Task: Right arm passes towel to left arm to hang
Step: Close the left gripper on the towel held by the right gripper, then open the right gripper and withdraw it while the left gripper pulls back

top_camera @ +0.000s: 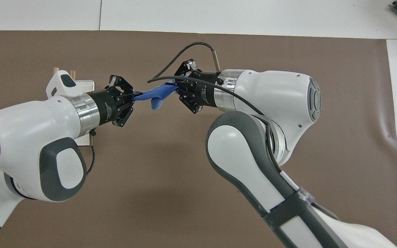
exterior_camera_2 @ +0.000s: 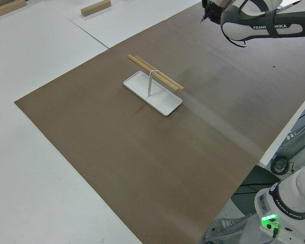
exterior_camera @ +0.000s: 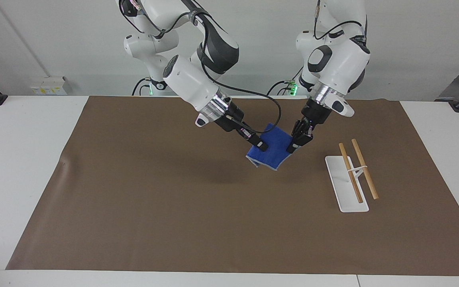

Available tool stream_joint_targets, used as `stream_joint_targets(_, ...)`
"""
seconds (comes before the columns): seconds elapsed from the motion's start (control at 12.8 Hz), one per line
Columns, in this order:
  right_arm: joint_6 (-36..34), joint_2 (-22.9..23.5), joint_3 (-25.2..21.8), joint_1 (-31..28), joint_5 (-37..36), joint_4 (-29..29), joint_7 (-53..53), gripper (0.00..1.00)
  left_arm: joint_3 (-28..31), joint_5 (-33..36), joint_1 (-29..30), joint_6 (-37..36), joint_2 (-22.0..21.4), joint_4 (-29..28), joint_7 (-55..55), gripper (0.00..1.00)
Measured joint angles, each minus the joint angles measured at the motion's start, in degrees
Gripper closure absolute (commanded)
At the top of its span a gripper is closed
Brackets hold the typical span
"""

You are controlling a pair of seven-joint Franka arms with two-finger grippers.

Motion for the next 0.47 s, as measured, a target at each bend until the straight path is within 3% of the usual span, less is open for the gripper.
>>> stream_joint_targets(0.08,-0.03,0.0,0.0,0.0,0.0,0.01,0.0,0.24,0.0,0.0,0.0,0.26,0.03,0.0,0.59,1.0)
stream_joint_targets(0.16,-0.13,-0.03,-0.01,0.0,0.0,0.04,0.0,0.12,-0.01,0.0,-0.01,0.38,0.05,0.0,1.66,1.0)
stream_joint_targets(0.47,-1.39,-0.71,-0.55,-0.28,-0.76,0.02,-0.07,0.04,-0.09,0.0,-0.16,0.49,0.16,0.0,6.56,1.0)
